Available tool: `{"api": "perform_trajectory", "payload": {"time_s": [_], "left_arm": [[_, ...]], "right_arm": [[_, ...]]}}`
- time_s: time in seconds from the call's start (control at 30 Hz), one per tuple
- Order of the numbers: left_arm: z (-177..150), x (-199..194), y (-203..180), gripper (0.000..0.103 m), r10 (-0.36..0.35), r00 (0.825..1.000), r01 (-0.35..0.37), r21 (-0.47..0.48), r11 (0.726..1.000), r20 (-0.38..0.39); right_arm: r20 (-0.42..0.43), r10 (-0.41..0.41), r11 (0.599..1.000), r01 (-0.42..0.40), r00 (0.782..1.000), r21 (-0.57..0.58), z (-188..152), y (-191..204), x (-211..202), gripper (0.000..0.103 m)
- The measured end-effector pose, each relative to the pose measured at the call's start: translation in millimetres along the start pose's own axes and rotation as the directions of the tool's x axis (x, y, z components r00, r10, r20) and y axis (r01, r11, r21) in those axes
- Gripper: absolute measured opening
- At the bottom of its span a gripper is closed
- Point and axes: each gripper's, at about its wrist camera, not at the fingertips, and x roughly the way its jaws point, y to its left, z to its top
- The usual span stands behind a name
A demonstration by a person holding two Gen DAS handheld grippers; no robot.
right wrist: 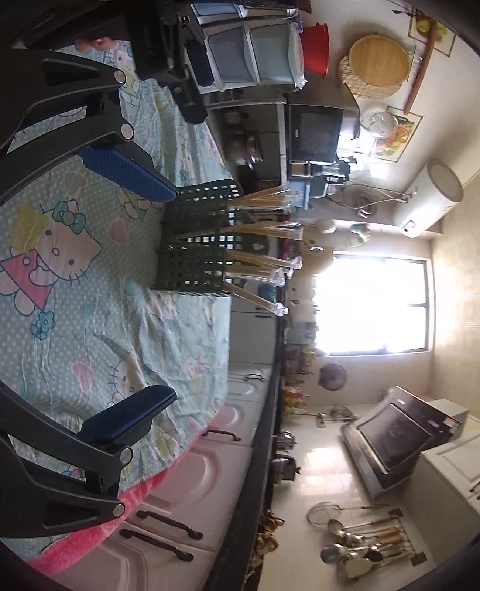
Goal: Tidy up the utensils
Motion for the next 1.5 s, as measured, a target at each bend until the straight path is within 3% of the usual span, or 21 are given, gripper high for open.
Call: {"api": "perform_trajectory", "payload": {"time_s": [1.5], "left_arm": [[-0.4, -0.6, 7.6, 0.093, 0.020, 1.000, -0.019, -0.031, 0.999, 0.011]], "right_arm": [[-0.025, -0.007, 1.000, 0.007, 1.000, 0.019, -1.7, -0.8, 3.0, 0.097]]}}
